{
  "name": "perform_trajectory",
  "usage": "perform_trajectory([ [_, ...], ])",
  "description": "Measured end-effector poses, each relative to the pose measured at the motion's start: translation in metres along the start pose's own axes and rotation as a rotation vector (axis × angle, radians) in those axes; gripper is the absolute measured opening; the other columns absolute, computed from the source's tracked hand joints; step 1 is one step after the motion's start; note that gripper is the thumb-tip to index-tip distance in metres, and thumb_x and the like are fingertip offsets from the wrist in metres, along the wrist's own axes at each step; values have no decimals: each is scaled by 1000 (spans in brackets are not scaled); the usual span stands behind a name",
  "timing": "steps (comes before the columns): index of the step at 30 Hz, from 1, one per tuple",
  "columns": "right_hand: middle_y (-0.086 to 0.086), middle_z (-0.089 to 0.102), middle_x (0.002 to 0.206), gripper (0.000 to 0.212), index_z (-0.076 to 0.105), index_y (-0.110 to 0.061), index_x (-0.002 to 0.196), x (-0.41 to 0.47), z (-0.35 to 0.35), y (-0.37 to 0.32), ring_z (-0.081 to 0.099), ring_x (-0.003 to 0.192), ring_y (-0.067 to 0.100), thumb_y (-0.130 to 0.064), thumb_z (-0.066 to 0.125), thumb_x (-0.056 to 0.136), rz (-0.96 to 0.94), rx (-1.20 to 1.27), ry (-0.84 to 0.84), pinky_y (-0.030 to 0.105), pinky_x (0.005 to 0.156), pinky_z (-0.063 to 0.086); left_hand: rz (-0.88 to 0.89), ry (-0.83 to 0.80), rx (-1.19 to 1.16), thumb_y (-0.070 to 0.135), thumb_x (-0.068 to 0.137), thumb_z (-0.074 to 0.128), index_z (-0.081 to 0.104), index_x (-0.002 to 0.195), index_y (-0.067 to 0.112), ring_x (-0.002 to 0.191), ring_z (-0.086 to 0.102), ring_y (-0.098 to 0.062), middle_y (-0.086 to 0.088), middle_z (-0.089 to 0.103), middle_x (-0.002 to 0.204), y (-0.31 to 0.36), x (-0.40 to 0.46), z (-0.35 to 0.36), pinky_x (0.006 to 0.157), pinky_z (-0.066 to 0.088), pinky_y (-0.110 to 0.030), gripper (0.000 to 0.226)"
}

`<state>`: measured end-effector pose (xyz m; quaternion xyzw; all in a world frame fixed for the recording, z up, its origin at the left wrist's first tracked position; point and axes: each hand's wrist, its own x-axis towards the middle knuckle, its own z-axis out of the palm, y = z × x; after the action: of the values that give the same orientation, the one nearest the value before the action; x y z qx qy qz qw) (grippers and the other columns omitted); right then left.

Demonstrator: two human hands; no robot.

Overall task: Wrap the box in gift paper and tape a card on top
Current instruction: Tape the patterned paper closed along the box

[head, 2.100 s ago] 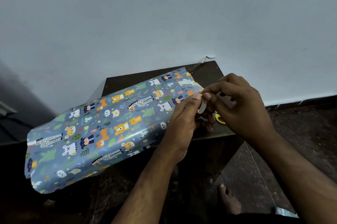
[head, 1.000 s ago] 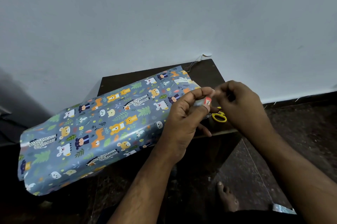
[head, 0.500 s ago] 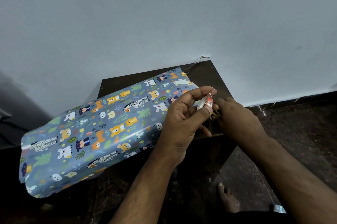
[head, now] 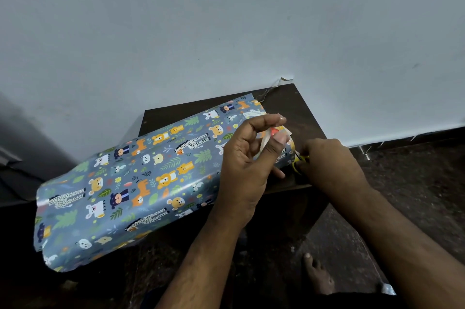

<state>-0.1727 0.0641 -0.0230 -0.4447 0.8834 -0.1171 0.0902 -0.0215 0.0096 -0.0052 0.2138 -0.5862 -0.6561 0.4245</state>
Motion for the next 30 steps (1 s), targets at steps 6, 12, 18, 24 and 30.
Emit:
perform_trajectory([
  [6,4,66,81,19,64,-18,88,-3,-3,8,63,80,30,-36,70,85,-6,154,156,32,62,44,29,6,74,18,95,64,64,117,13,102,70,-35,3,71,120,2,0,-3,48,52,-31,22],
  [12,-6,70,86,19,64,-32,106,-3,-12,5,64,62,12,-32,72,89,-135,742,304,36,63,57,22,-10,7,17,93,66,62,115,16,95,69,-36,-6,71,114,7,1,-7,45,49,-29,23],
  [18,-4,66,100,29,57,-25,128,-7,-13,2,60,76,29,-23,62,99,-422,854,173,35,70,52,68,28,43,15,94,67,62,114,21,88,68,-28,-3,71,114,13,2,-10,44,49,-28,21],
  [24,9,67,110,37,63,-27,133,-9,-18,7,61,95,41,-34,62,96,-558,946,-31,55,85,53,108,56,142,16,94,66,62,115,19,90,65,-48,5,69,113,24,0,-22,44,49,-31,23],
  [30,14,70,105,37,68,-24,129,-12,-21,15,61,101,36,-33,64,93,-588,977,-178,47,87,50,83,75,192,7,98,65,62,120,15,86,61,-52,4,71,120,27,-2,-41,48,51,-31,24],
])
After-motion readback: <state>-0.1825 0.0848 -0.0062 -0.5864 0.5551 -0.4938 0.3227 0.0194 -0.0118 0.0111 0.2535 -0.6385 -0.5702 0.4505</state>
